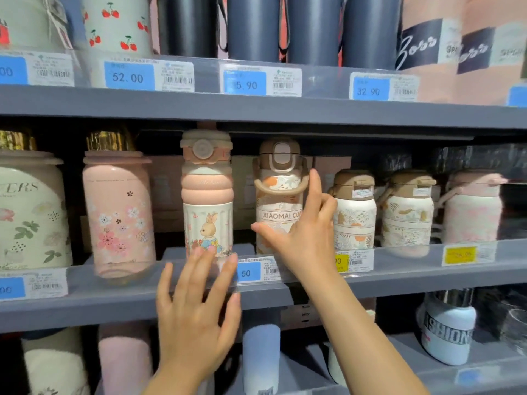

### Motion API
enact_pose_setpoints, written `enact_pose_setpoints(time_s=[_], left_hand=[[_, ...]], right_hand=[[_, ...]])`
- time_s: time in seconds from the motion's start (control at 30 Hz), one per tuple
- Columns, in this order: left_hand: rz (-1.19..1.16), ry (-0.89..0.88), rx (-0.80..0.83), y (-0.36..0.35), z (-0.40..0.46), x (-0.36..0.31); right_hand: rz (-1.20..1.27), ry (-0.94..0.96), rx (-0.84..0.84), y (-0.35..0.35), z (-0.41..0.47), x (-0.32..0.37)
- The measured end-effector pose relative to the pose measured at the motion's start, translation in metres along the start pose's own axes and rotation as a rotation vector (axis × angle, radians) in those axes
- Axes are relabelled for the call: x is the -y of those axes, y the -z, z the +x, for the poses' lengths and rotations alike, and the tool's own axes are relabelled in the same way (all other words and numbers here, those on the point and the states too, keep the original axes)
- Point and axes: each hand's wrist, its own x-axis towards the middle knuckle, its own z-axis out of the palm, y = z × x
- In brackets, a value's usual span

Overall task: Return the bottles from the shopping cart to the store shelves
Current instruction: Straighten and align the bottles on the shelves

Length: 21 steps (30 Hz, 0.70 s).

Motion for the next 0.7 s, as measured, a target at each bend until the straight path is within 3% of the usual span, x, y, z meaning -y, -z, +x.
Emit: enact_pose_setpoints(time_s=[0.13, 0.27, 0.5, 0.6, 0.7], left_hand=[[-0.012, -0.063, 0.038, -0.023, 0.017, -0.04], [0.087, -0.116, 0.019, -0.051, 0.025, -0.076], [0.217, -0.135, -0.048, -0.066, 0.022, -0.084], [0.243, -0.12, -0.042, -0.069, 0.02, -0.085], [0.231, -0.124, -0.042, -0.068, 0.021, -0.084]], right_hand=[[-0.031, 0.186, -0.141, 0.033, -0.001, -0.027], [-0.18, 0.168, -0.3, 0.066, 0.018, -0.07], [-0.231, 0.039, -0.101, 0.059, 0.034, -0.095], [-0.085, 0.051, -0.067, 0.062, 0.033, -0.102], [0.099, 0.032, 0.079, 0.072, 0.034, -0.105]])
